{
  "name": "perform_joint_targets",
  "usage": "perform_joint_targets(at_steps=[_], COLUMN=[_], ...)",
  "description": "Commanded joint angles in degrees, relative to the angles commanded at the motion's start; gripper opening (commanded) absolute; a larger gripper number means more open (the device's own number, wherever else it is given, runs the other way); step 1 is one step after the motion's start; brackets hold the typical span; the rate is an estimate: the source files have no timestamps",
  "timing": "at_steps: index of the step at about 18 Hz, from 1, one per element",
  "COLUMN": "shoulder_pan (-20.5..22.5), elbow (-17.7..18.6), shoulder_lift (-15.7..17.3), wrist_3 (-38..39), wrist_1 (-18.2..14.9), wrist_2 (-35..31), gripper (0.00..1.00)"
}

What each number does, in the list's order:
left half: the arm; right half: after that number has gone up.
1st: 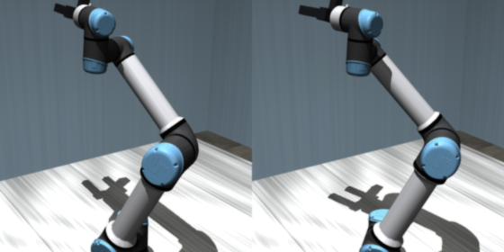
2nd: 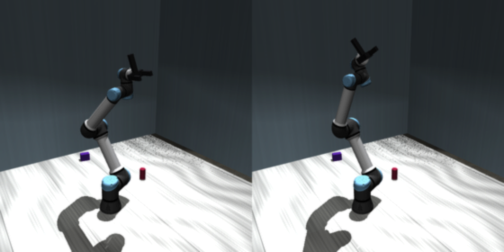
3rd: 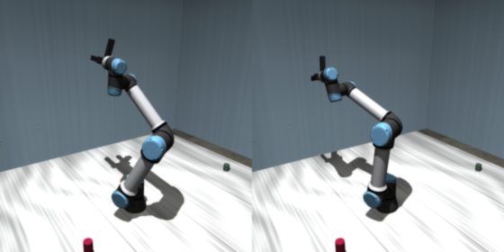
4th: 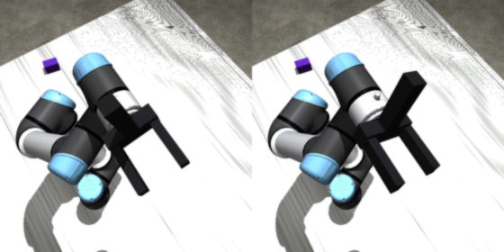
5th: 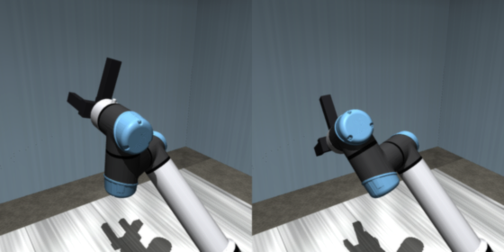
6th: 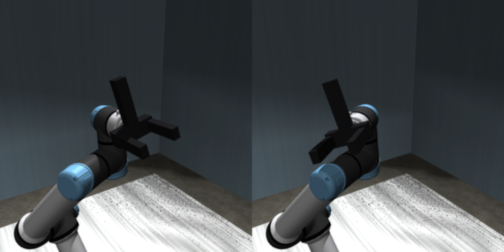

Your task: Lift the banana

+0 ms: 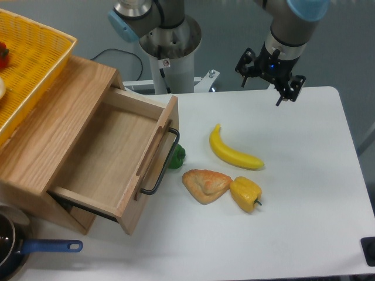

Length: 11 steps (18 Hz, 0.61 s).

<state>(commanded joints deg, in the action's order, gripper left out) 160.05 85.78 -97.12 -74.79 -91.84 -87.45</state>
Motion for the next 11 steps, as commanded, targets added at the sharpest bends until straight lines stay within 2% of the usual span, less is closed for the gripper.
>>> perform_joint_targets(at_steps=[6,11], shoulder_pan=[0.18,3.16], elbow=[0.79,3.25], shoulder_lift=[0.0,3.07], wrist_3=[0.7,1.23], wrist_1=[0.17,0.44], wrist_2=[0.35,0.62], gripper=[1.0,1.0])
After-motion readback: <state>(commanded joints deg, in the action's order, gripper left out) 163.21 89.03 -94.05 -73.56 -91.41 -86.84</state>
